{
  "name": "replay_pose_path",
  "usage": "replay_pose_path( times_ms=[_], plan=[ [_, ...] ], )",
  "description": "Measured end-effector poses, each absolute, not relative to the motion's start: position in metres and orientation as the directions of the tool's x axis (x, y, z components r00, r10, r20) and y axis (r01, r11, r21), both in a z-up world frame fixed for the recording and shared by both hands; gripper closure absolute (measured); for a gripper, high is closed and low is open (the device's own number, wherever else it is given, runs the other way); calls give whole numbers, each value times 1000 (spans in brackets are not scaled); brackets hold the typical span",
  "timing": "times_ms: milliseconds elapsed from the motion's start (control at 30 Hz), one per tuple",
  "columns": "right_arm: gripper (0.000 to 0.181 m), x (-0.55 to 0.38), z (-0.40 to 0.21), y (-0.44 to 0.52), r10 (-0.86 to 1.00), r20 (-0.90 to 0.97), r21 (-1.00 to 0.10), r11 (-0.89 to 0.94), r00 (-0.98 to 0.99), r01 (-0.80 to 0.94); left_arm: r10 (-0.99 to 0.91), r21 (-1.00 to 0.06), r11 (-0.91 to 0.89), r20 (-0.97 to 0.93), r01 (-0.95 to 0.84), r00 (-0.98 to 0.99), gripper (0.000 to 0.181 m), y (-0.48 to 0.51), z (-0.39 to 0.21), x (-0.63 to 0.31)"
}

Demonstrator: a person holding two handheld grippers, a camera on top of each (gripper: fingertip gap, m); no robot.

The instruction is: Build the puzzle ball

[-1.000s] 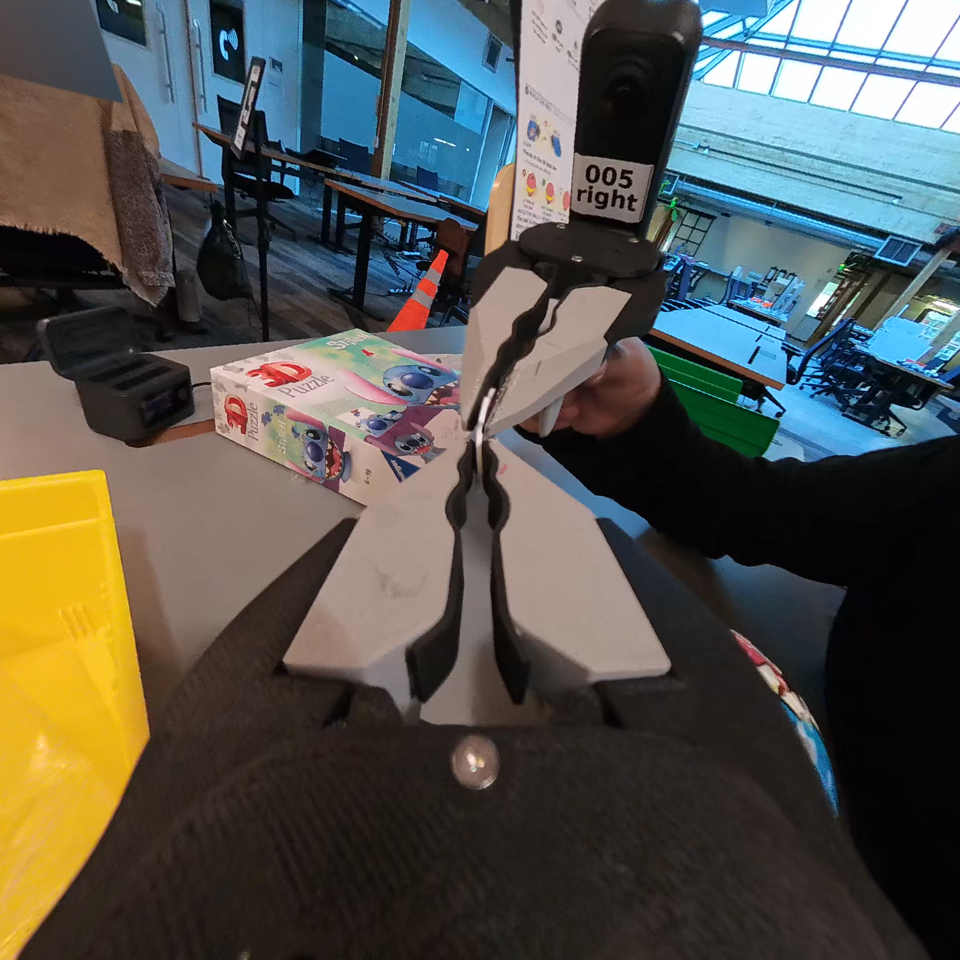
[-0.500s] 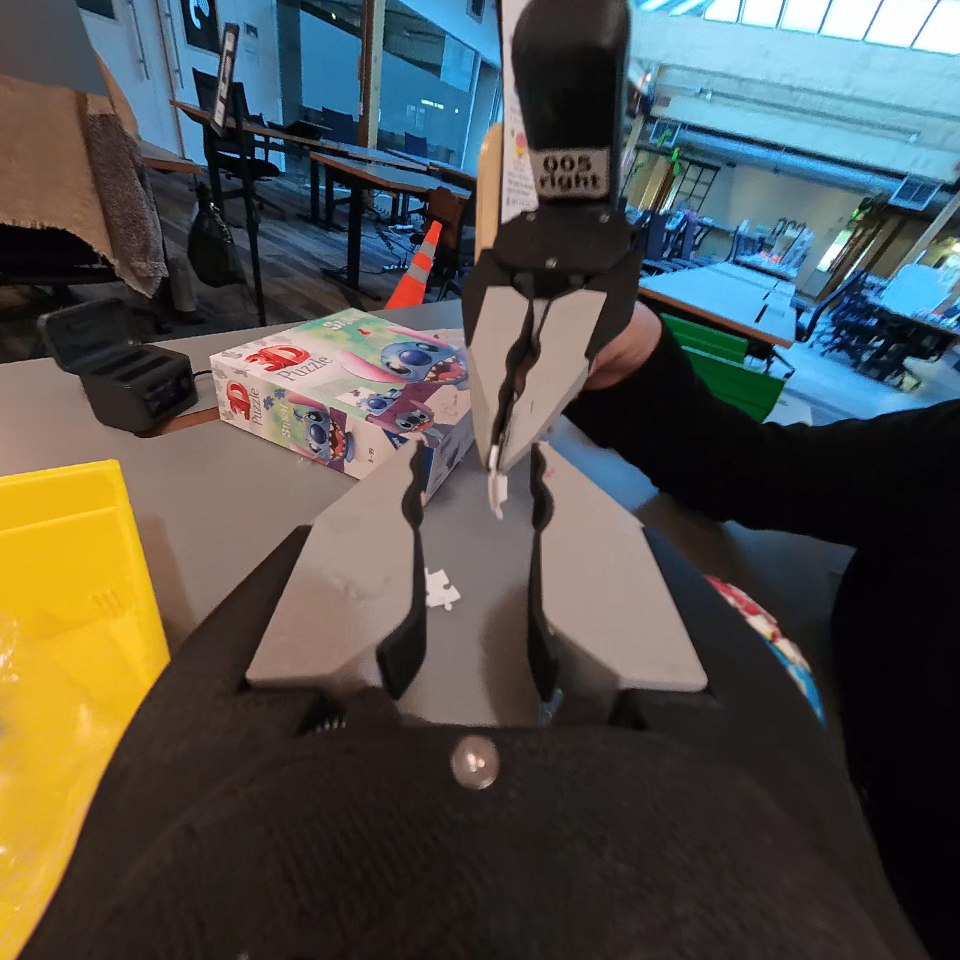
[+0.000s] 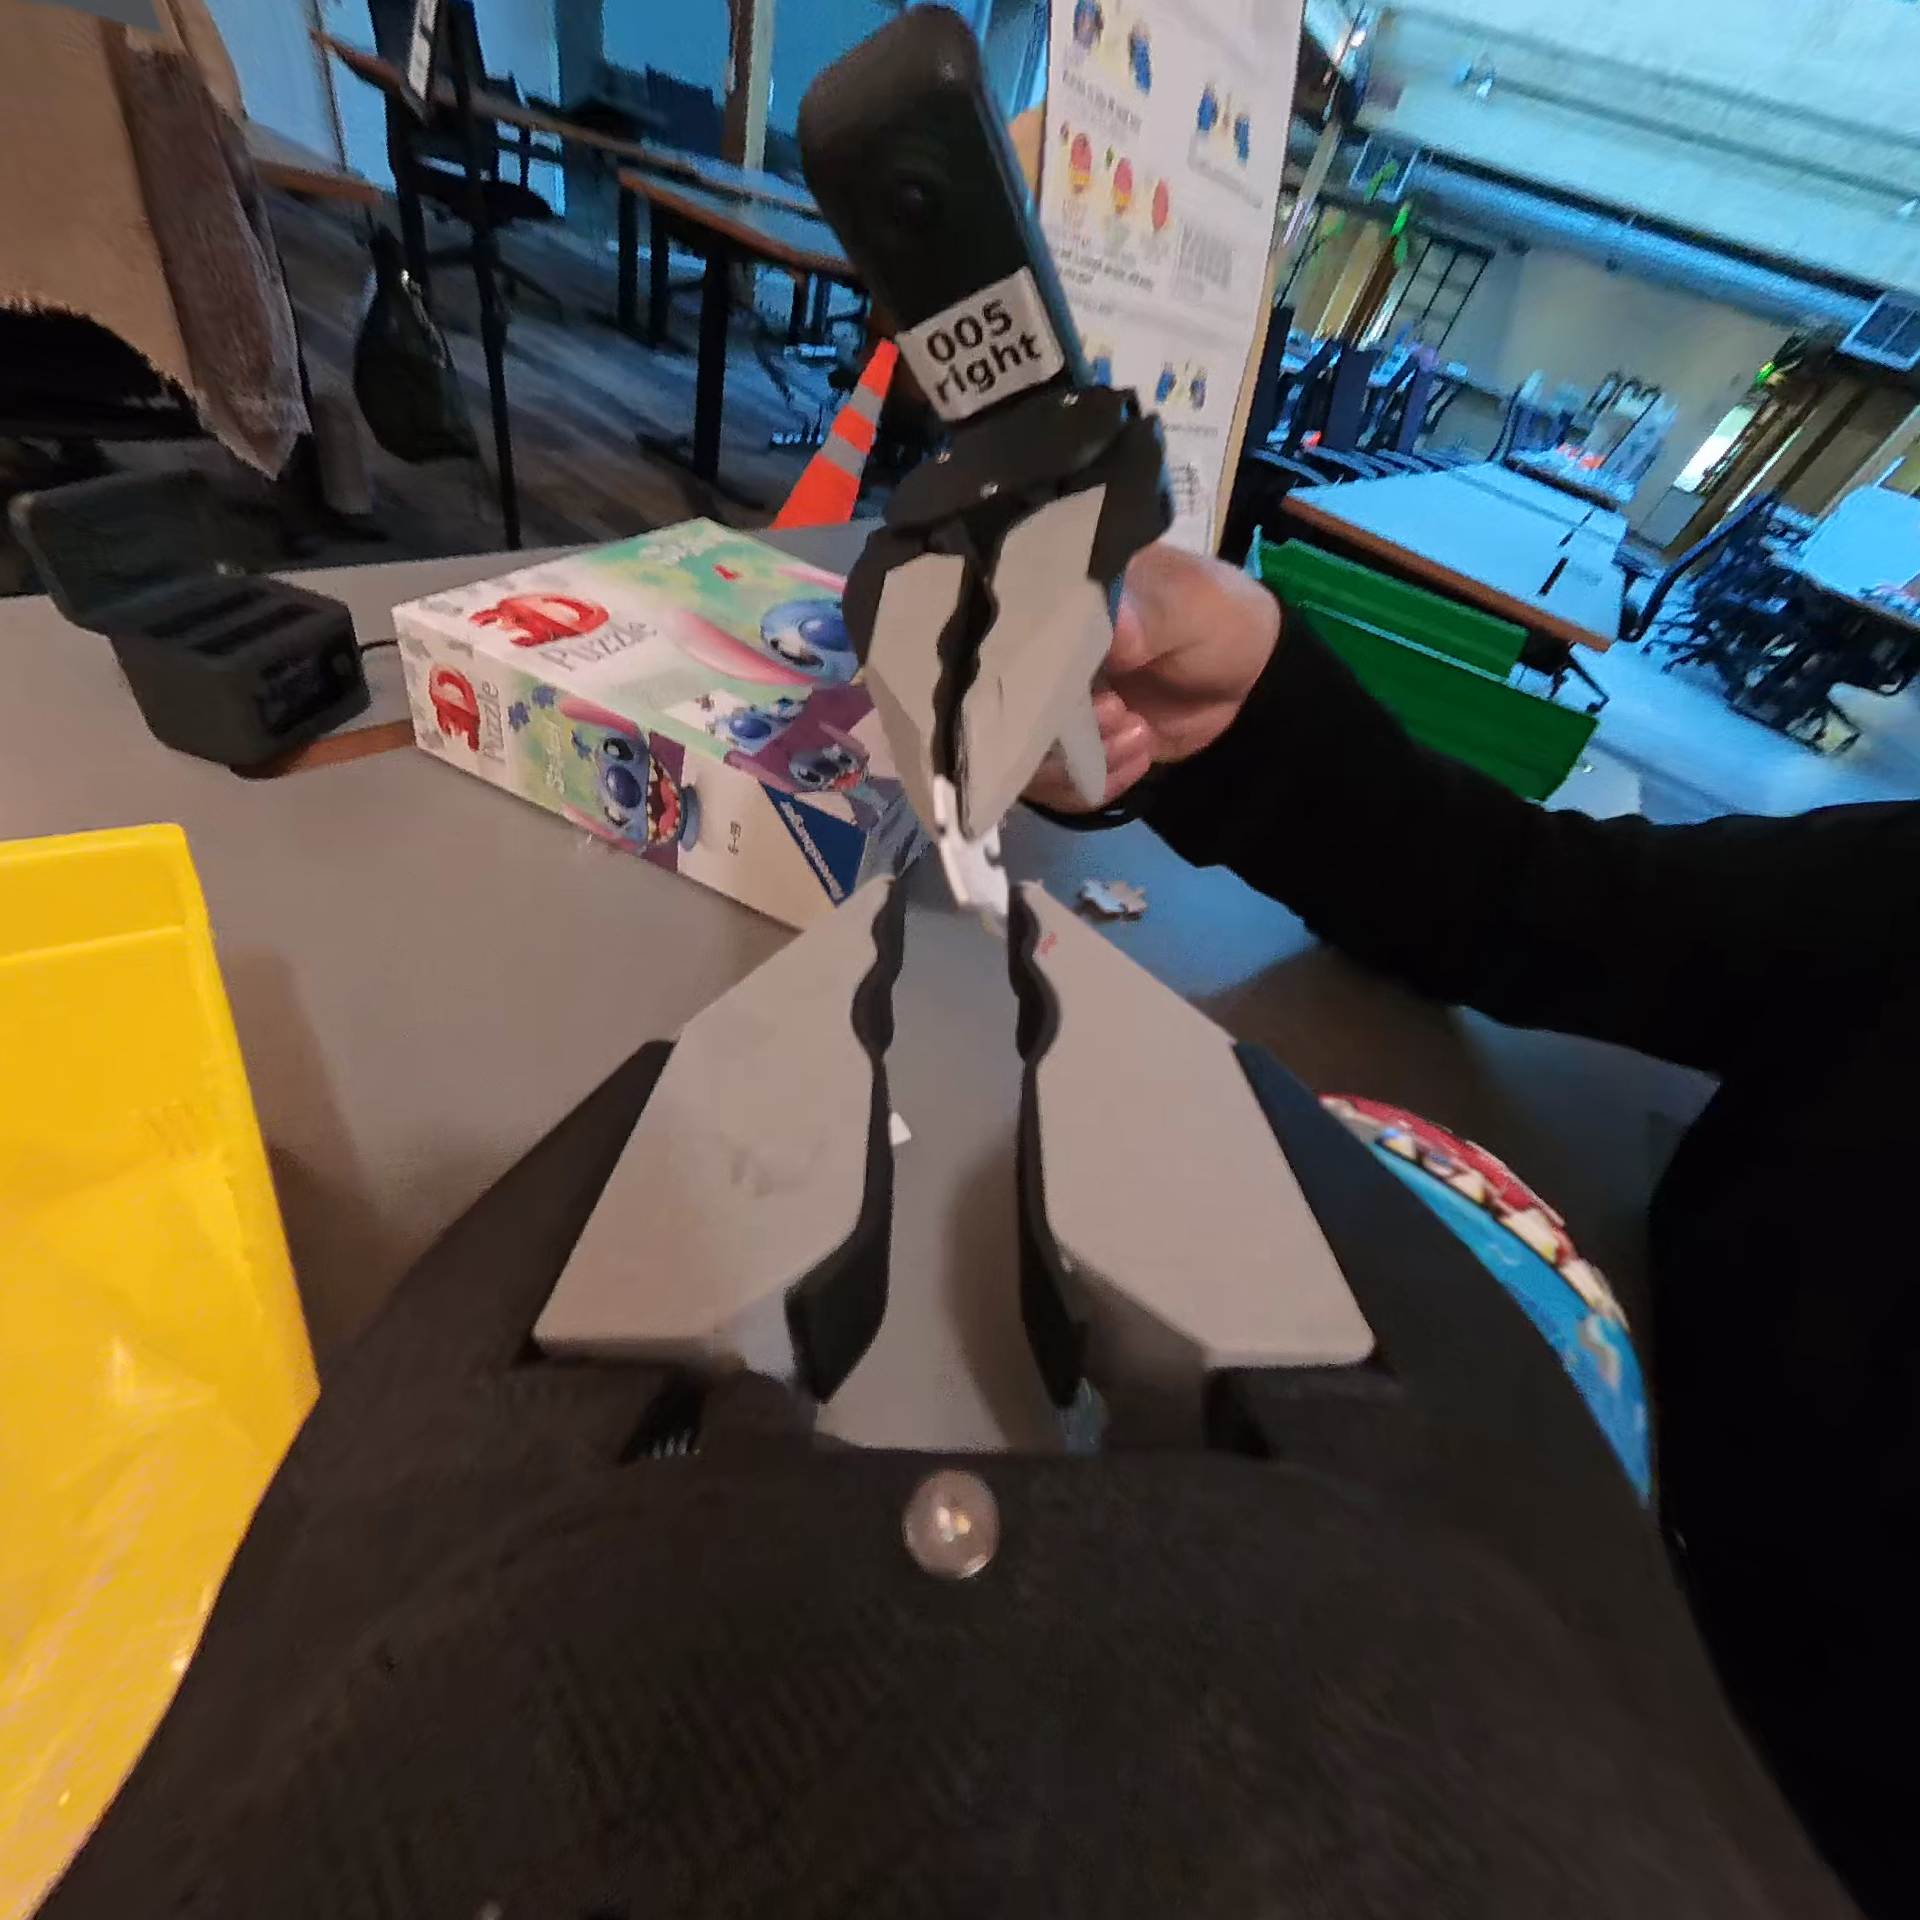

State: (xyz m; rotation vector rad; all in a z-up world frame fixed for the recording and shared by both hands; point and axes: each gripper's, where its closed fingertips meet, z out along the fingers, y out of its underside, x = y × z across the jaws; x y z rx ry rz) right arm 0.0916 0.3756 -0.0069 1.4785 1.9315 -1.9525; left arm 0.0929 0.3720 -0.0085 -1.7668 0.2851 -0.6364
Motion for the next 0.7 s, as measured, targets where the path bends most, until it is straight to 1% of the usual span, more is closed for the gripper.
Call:
replay_pose_path(
  times_ms=[67, 100, 200, 233, 267, 300, 333, 367, 400, 467, 500, 567, 633, 700],
  plan=[
    [181, 91, -3, 377, 570, -606, -771, -250, -554, 585, -494, -943, -301, 283, 143, 822, 166, 374, -11, 94],
    [181, 91, -4, 377, 581, -594, -778, -239, -556, 581, -511, -944, -291, 291, 156, 808, 177, 374, -8, 97],
    [179, 93, -1, 376, 587, -578, -787, -220, -567, 576, -508, -951, -268, 276, 155, 816, 181, 375, -6, 95],
    [169, 93, 1, 378, 590, -580, -785, -220, -562, 579, -500, -951, -272, 271, 148, 822, 181, 375, -8, 94],
    [153, 92, 3, 382, 598, -580, -785, -230, -553, 575, -497, -949, -277, 278, 153, 822, 181, 376, -9, 93],
    [157, 93, 6, 386, 607, -570, -794, -236, -553, 560, -495, -946, -279, 290, 166, 819, 181, 376, -9, 92],
    [174, 93, 8, 389, 620, -550, -809, -228, -560, 541, -496, -943, -280, 302, 180, 814, 181, 377, -8, 92],
    [181, 93, 7, 391, 639, -528, -820, -212, -559, 532, -496, -940, -284, 314, 191, 809, 181, 377, -8, 91],
    [181, 94, 4, 391, 655, -512, -824, -192, -556, 534, -491, -937, -288, 321, 197, 810, 181, 377, -9, 90],
    [168, 95, 1, 388, 662, -500, -822, -162, -558, 545, -486, -938, -286, 319, 197, 813, 181, 378, -9, 89],
    [165, 94, 0, 386, 668, -494, -823, -152, -557, 547, -486, -938, -285, 319, 197, 814, 181, 378, -10, 89],
    [170, 94, -3, 383, 690, -461, -830, -114, -557, 546, -487, -938, -291, 315, 189, 814, 181, 378, -11, 90],
    [181, 93, -6, 382, 723, -411, -843, -69, -555, 534, -494, -938, -299, 311, 177, 812, 181, 377, -13, 93],
    [181, 93, -2, 381, 756, -342, -865, -20, -559, 502, -516, -935, -313, 315, 167, 797, 181, 375, -15, 98]
  ],
)
